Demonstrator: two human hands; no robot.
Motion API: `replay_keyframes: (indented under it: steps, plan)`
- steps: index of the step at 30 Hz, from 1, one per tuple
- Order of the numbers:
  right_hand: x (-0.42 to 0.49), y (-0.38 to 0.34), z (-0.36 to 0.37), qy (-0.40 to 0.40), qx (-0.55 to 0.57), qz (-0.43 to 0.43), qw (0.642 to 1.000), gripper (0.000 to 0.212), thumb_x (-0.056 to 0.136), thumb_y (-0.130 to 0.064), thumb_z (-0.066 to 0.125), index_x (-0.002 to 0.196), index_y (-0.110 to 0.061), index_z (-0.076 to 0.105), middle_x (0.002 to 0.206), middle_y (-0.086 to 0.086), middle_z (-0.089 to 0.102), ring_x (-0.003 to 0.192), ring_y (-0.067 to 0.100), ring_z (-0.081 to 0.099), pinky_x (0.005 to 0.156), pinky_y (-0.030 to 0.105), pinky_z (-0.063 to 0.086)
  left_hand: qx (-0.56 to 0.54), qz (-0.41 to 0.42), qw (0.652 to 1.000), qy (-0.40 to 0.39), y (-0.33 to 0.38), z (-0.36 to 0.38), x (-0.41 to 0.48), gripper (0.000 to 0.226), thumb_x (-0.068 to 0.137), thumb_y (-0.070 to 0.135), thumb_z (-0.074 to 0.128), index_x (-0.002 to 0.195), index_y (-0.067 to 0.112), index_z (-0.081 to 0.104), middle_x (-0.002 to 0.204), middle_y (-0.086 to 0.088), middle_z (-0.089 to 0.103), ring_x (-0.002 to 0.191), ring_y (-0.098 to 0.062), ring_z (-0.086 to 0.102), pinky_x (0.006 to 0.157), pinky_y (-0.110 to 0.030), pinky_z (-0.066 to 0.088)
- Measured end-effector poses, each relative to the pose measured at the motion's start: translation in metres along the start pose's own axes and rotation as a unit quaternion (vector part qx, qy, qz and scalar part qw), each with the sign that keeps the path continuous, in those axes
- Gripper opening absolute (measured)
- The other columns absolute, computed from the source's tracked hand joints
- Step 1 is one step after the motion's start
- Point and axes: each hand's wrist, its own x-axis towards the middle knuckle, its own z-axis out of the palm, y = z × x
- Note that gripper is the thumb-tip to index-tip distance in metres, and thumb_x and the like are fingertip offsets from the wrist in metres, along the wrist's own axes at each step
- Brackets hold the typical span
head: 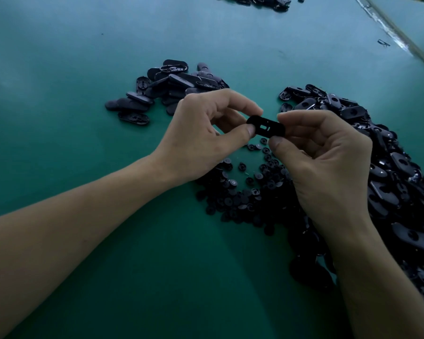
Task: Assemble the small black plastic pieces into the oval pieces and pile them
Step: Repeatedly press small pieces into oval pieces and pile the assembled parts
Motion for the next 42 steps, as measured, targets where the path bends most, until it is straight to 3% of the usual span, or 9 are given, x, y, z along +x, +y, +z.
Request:
replay_keyframes:
  steps: [8,18,28,32,37,42]
  plan:
    - [0.0000,-0.0004,-0.0003,0.004,-0.008,0.003,1.000,0.026,0.085,-0.003,0.076,0.099,-0.023,0.069,0.085,-0.011,0.073,0.079,0.005,0.071,0.073,0.016,0.054,0.012,0.014,1.000,0.003,0.0021,0.0011,0.0005,0.011,0.086,0.006,0.075,0.090,0.015,0.071,0.076,0.007,0.069,0.065,0.004,0.063,0.059,-0.004,0.040]
    - [-0.0014,-0.0030,-0.0003,0.020,0.000,0.022,1.000,0.019,0.087,-0.010,0.074,0.096,-0.026,0.069,0.082,-0.006,0.075,0.073,0.018,0.073,0.072,0.033,0.061,0.012,0.006,1.000,-0.009,0.0016,0.0004,-0.0011,0.005,0.085,0.006,0.076,0.084,0.008,0.071,0.072,0.008,0.068,0.060,0.002,0.060,0.056,-0.008,0.041]
    - [-0.0025,-0.0057,0.0014,-0.007,0.000,0.028,1.000,0.012,0.091,-0.018,0.070,0.096,-0.029,0.069,0.074,-0.005,0.075,0.065,0.014,0.072,0.064,0.030,0.060,0.011,0.012,1.000,-0.013,0.0004,0.0008,-0.0009,0.009,0.084,0.005,0.077,0.084,0.012,0.071,0.075,0.001,0.072,0.063,-0.003,0.063,0.056,-0.010,0.042]
    - [-0.0030,-0.0073,0.0032,-0.018,0.010,0.028,0.999,0.002,0.094,-0.023,0.069,0.093,-0.025,0.069,0.076,-0.004,0.075,0.067,0.015,0.072,0.064,0.030,0.060,0.025,0.014,1.000,-0.008,0.0001,-0.0002,-0.0012,0.014,0.083,0.010,0.078,0.082,0.021,0.071,0.076,0.003,0.073,0.067,-0.007,0.067,0.054,-0.020,0.045]
    - [-0.0026,-0.0081,0.0035,-0.013,0.019,0.035,0.999,0.007,0.096,-0.018,0.064,0.091,-0.020,0.068,0.077,-0.003,0.075,0.065,0.010,0.070,0.063,0.017,0.054,0.013,0.012,1.000,-0.019,0.0013,0.0000,-0.0018,0.014,0.081,0.021,0.082,0.090,0.020,0.072,0.083,0.006,0.075,0.074,-0.012,0.072,0.054,-0.024,0.048]
    - [-0.0022,-0.0077,0.0029,-0.005,0.012,0.031,0.999,0.013,0.093,-0.010,0.063,0.091,-0.022,0.068,0.076,-0.001,0.073,0.068,0.013,0.071,0.066,0.020,0.055,-0.010,0.000,0.999,-0.034,0.0024,-0.0004,-0.0031,0.015,0.086,0.023,0.076,0.100,0.022,0.071,0.080,0.009,0.074,0.072,-0.004,0.069,0.056,-0.017,0.046]
